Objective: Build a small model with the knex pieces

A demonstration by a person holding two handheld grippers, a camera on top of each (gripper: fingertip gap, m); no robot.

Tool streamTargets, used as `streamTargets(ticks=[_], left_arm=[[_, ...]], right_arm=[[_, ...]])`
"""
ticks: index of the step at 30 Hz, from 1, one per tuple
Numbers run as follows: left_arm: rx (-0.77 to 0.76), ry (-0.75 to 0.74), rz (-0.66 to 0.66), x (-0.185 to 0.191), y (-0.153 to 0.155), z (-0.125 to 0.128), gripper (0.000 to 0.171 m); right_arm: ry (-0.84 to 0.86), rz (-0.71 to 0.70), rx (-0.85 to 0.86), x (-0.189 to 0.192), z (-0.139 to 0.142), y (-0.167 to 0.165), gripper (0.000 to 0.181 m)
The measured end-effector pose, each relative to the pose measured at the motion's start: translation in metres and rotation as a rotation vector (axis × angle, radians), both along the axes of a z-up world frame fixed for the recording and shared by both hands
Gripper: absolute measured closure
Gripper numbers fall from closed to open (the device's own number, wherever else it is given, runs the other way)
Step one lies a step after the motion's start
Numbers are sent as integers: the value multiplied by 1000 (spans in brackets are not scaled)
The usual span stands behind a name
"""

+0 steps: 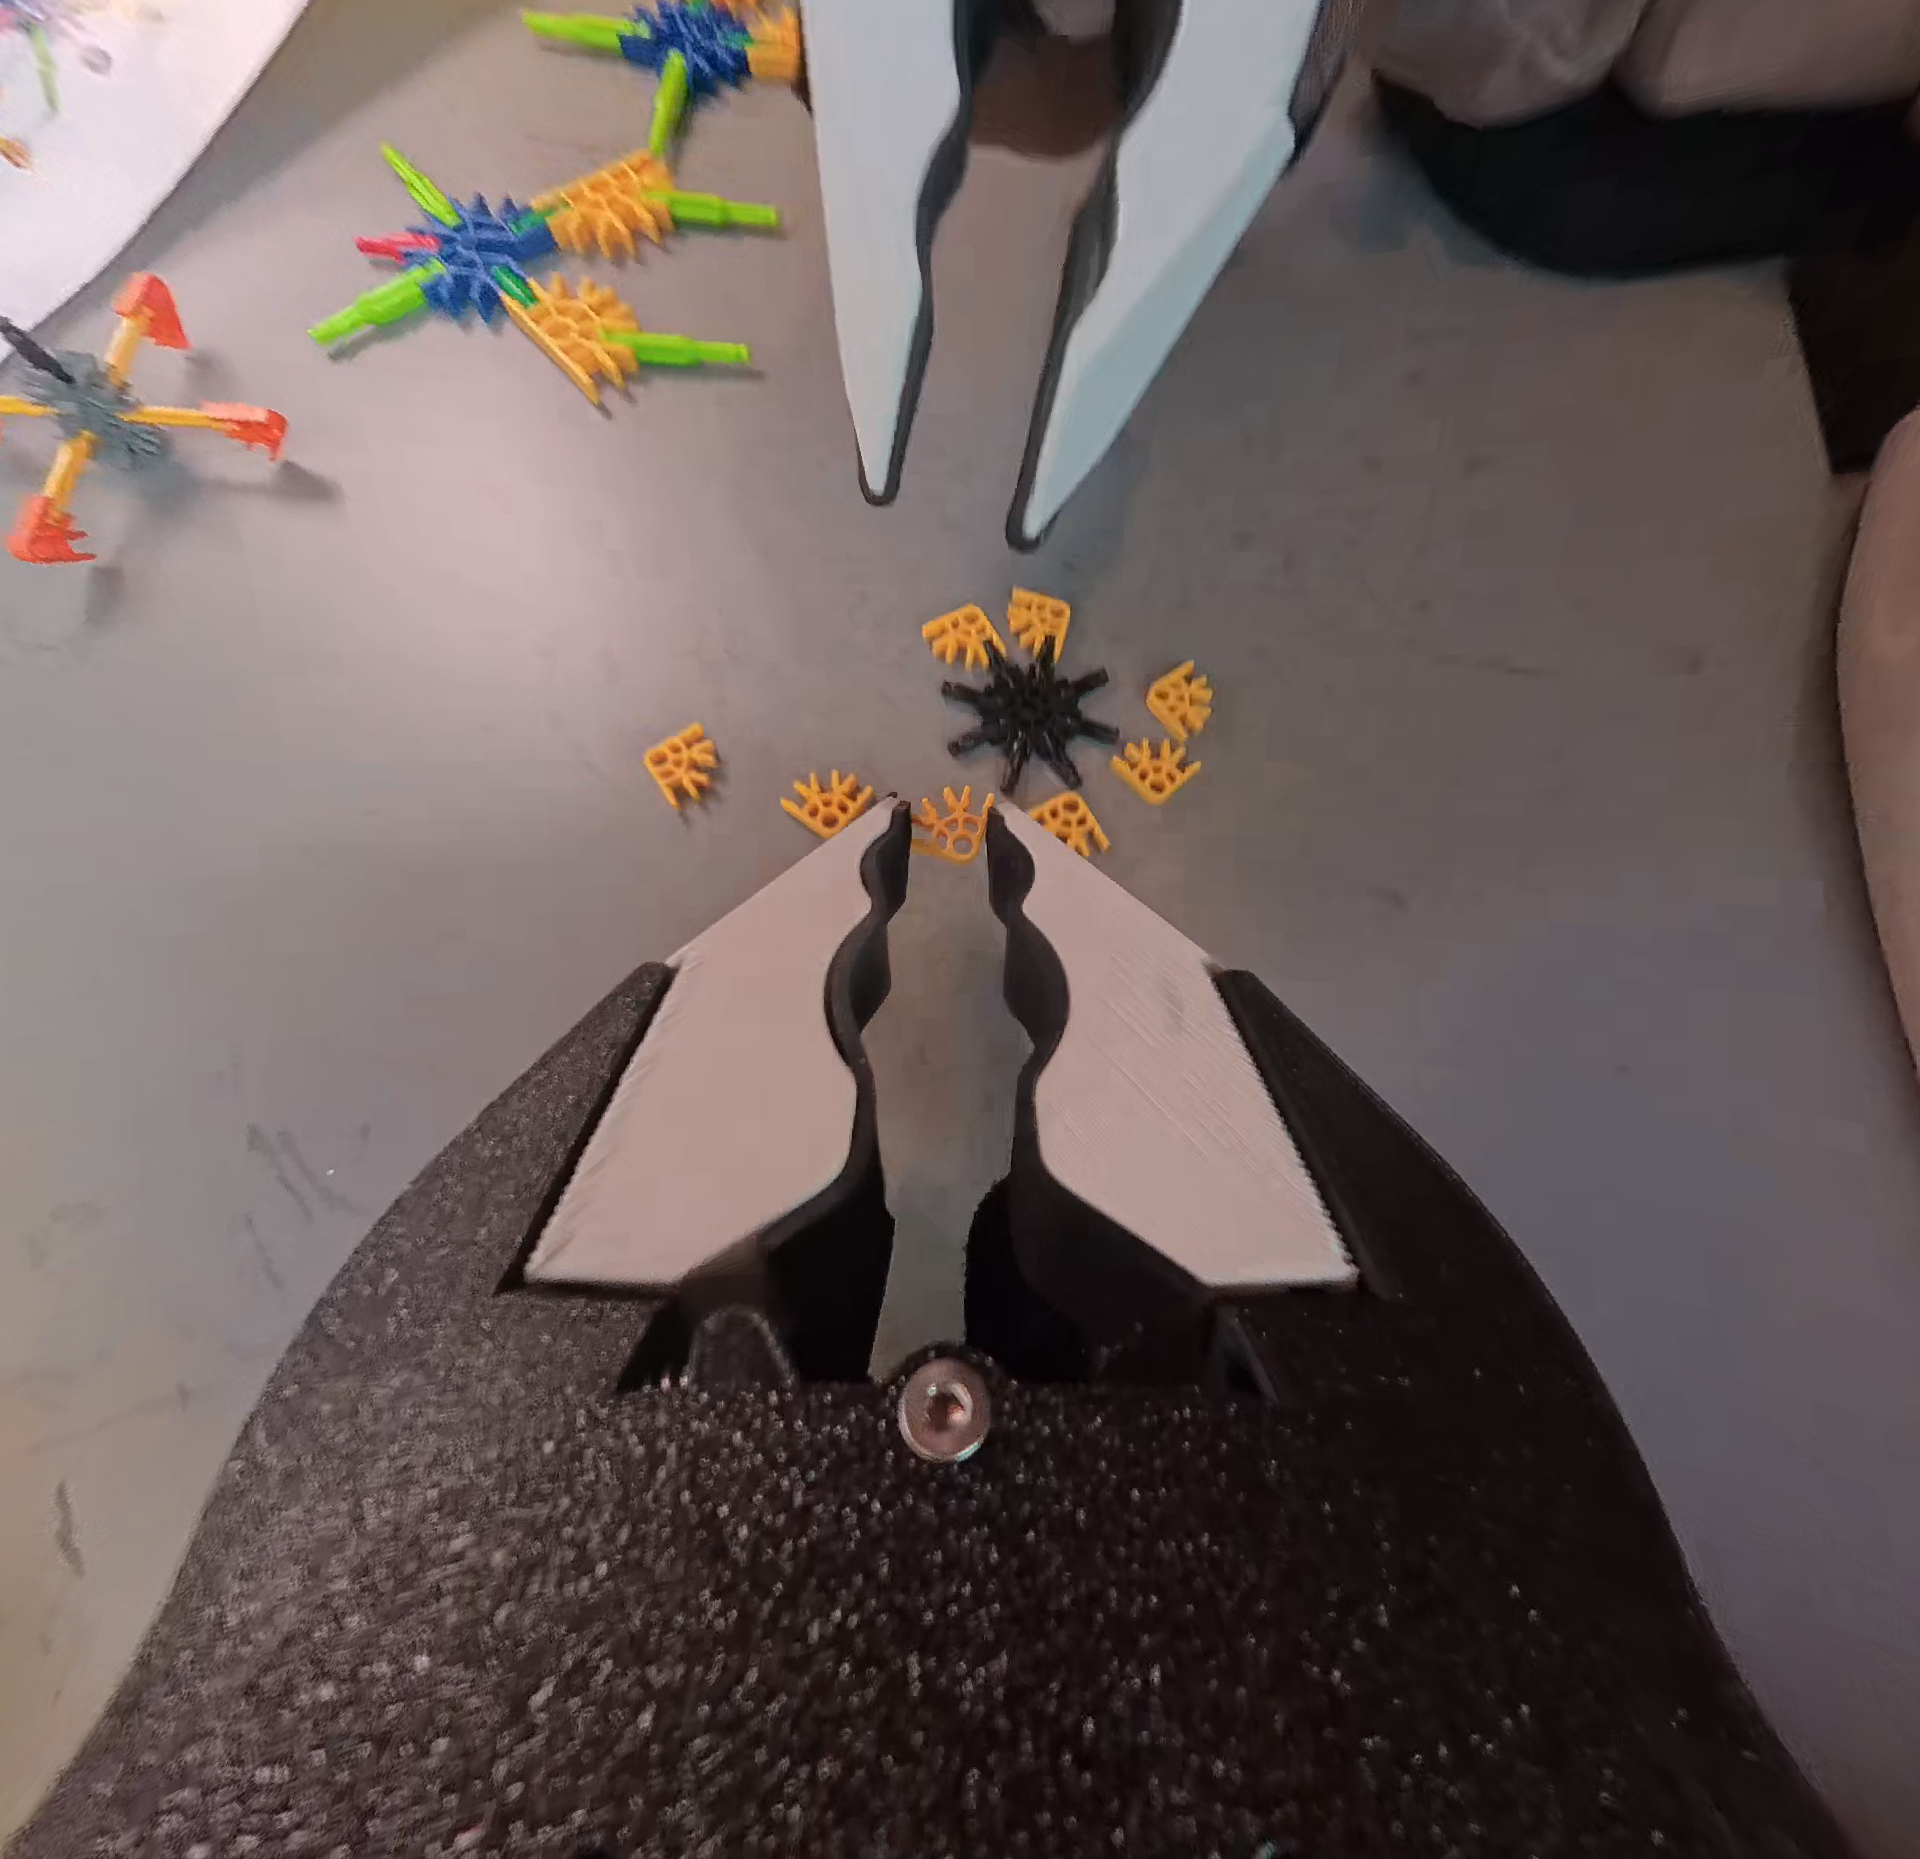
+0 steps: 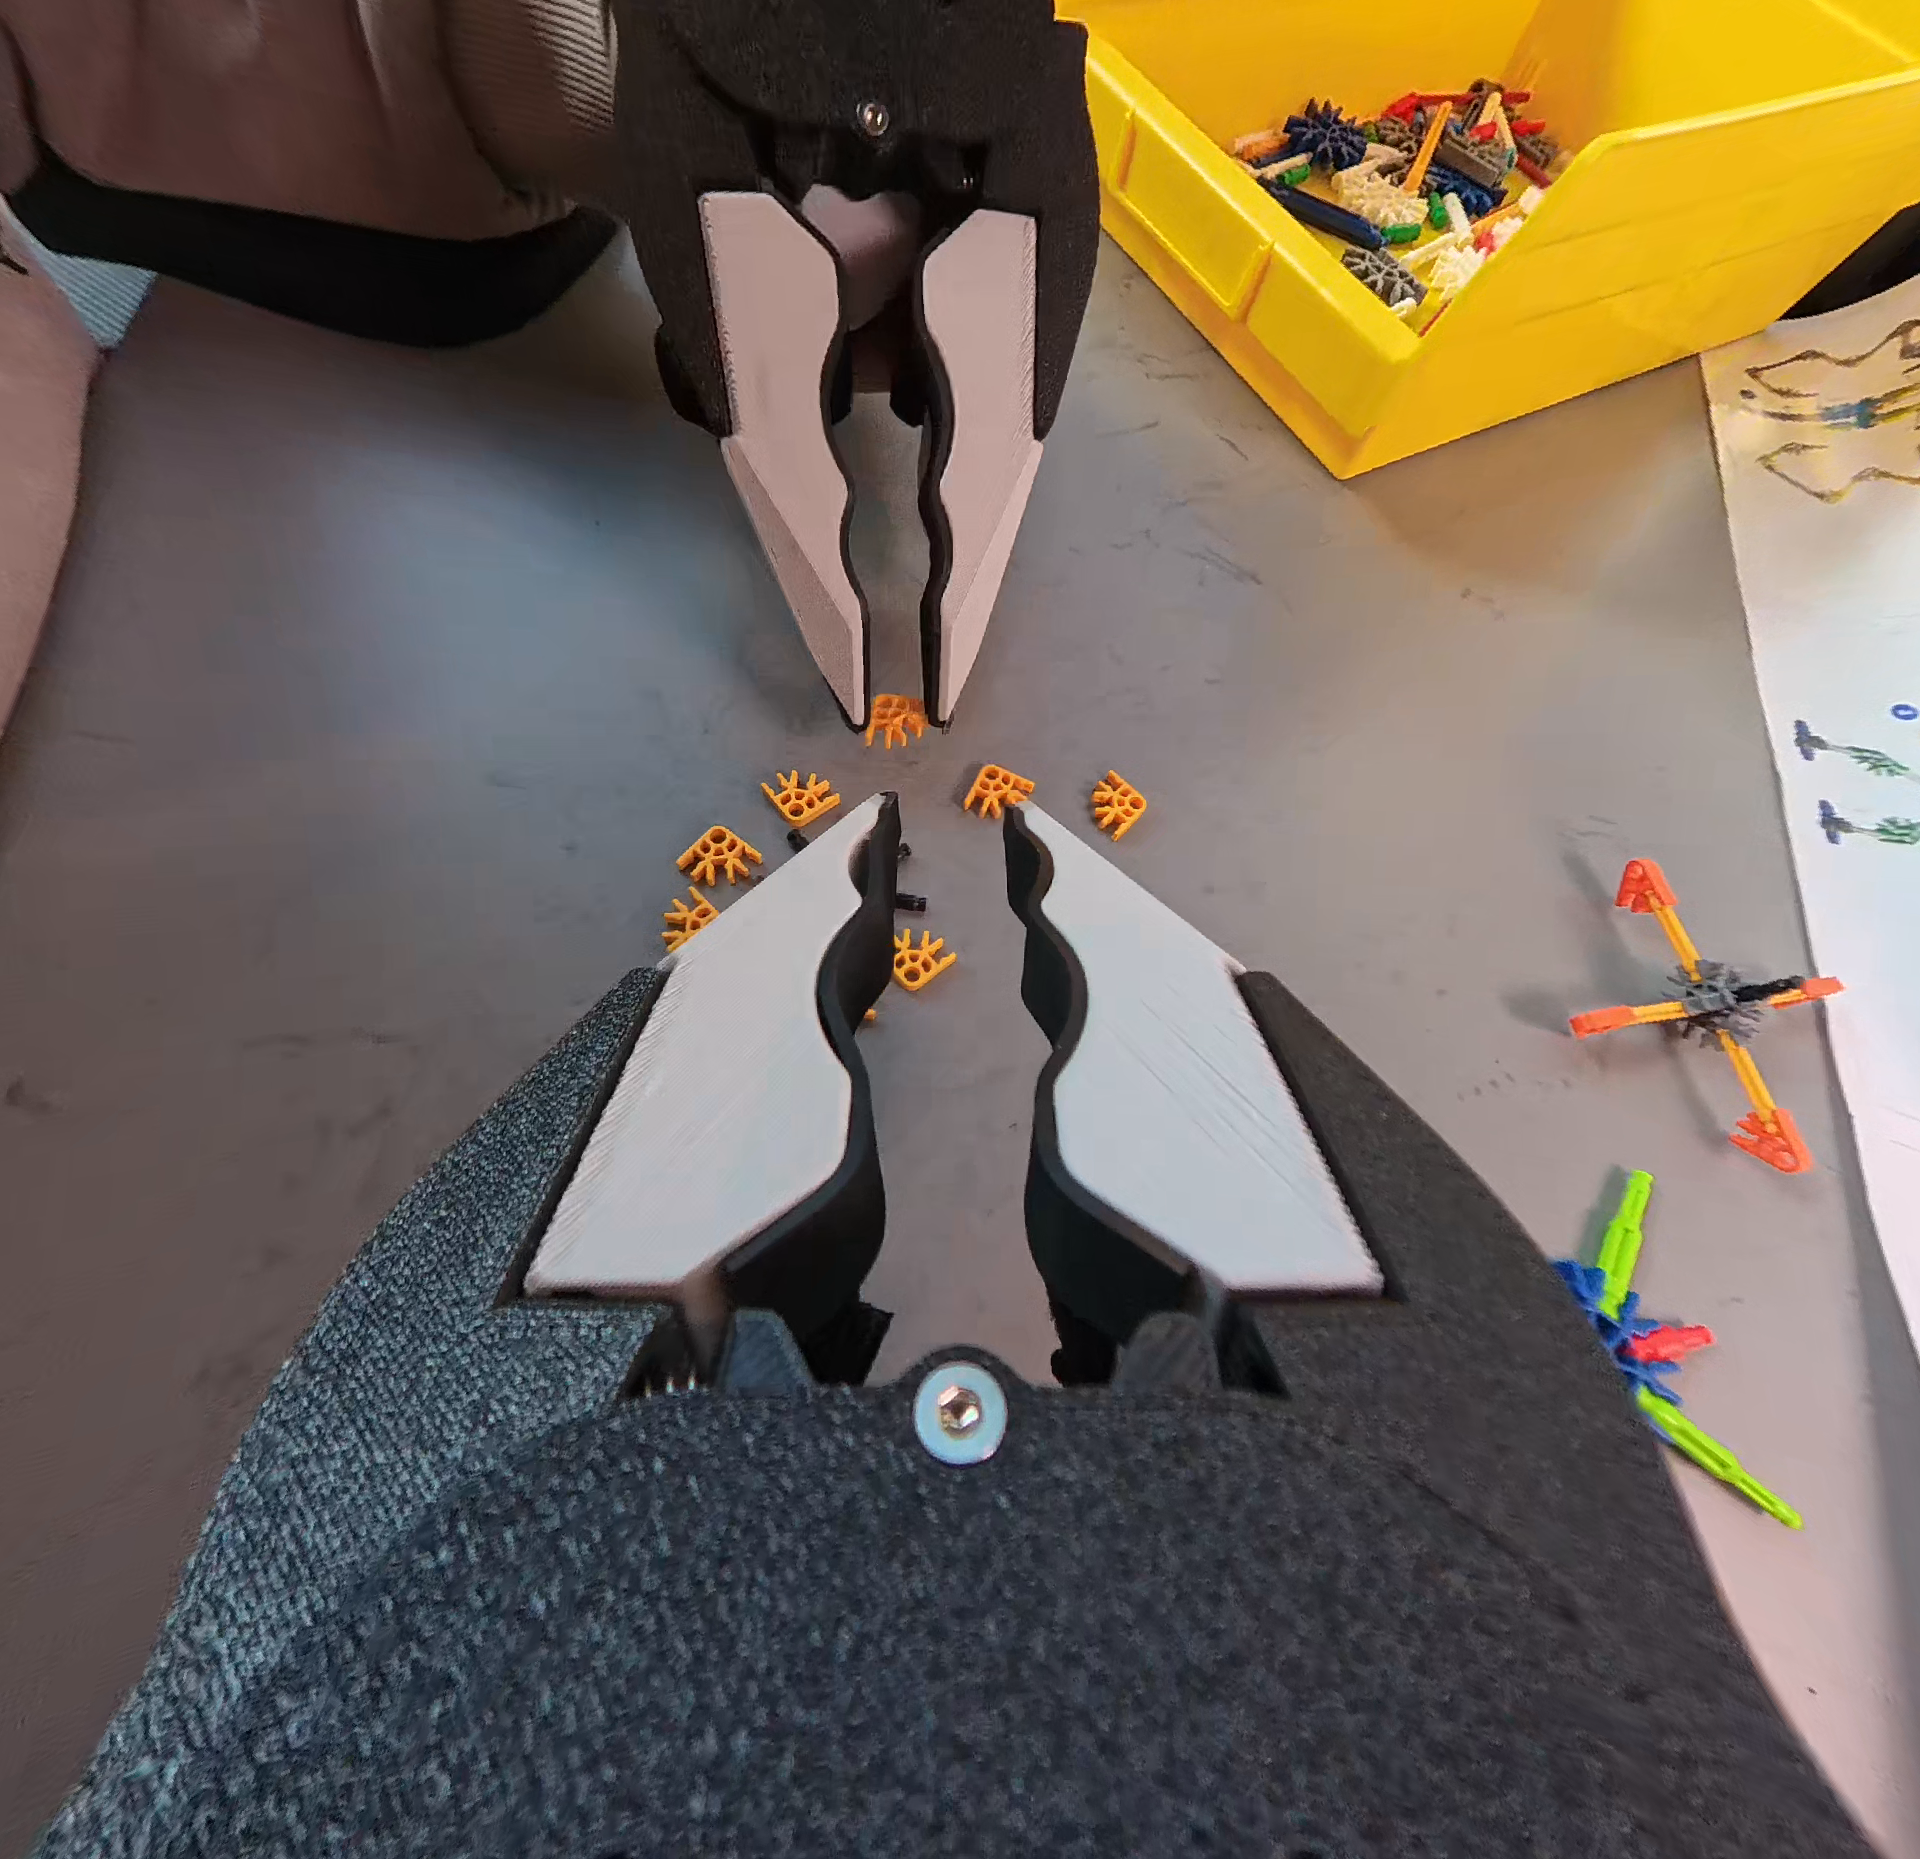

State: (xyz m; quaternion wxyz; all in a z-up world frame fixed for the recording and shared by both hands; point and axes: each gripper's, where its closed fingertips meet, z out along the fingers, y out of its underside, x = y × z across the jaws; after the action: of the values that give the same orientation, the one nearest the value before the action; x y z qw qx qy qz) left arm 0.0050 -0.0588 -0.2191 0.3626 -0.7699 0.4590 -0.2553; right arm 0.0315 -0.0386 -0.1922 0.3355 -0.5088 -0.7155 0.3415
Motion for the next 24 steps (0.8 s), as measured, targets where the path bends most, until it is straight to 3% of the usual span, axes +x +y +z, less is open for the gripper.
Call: streamTargets(ticks=[5,10,18,24], left_arm=[[-21,-314,99,17,15,40,157],[-97,-517,80,21,12,62,157],[-251,-648,66,23,9,70,157],[-351,-759,58,24,9,76,151]], right_arm=[[52,-35,153,-13,11,-3,158],[154,-32,355,-19,28,-3,164],[220,24,636,-16,38,-7,175],[251,34,582,-14,40,-5,178]])
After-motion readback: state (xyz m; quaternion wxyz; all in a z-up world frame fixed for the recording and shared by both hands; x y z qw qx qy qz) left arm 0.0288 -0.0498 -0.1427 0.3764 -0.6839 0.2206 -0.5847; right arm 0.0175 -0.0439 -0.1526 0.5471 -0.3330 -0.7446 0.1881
